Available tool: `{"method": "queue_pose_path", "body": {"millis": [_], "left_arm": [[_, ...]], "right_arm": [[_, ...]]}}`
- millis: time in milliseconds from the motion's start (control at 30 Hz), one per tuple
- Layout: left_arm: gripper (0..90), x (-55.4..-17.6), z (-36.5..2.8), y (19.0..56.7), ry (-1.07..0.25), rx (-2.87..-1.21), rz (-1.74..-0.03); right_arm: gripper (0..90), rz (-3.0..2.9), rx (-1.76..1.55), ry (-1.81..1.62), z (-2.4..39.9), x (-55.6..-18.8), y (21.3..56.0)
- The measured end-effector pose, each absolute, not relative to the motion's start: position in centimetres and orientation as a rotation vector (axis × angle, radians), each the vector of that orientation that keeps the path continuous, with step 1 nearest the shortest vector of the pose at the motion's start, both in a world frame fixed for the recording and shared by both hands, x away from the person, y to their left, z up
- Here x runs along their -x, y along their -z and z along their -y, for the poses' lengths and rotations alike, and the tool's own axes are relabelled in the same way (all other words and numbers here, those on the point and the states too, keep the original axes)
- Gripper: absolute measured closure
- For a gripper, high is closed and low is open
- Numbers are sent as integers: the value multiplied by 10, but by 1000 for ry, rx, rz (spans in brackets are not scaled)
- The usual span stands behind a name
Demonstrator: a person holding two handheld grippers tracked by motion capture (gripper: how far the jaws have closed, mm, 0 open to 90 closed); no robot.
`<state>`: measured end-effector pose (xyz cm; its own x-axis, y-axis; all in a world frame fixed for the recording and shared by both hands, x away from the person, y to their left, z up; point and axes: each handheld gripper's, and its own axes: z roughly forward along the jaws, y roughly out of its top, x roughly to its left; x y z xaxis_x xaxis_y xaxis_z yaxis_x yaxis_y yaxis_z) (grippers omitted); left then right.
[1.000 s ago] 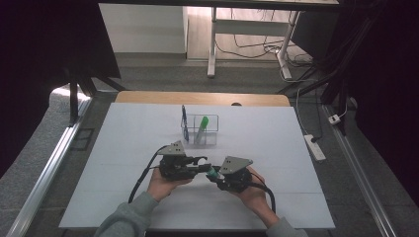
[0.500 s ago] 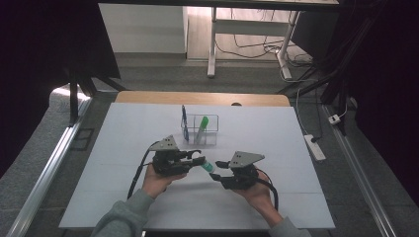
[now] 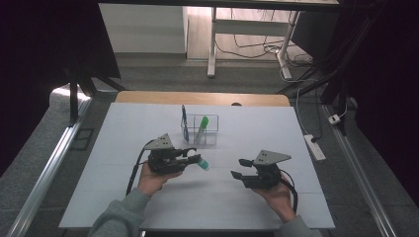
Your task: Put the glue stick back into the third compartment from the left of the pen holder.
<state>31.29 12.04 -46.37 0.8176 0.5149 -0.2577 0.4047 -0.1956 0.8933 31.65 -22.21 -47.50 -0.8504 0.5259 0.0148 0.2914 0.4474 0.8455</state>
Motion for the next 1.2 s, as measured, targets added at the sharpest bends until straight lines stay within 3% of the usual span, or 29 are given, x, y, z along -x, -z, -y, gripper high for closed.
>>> {"method": "queue_pose_path", "body": {"millis": [467,1200], "left_arm": [[642,-324,-121,451,-143,-1798,-703],[642,-355,-109,418,-228,-1814,-698]], "right_arm": [[430,-2404,-805,-1282,274,-304,477],[418,-2413,-831,-1261,284,-308,481]]}}
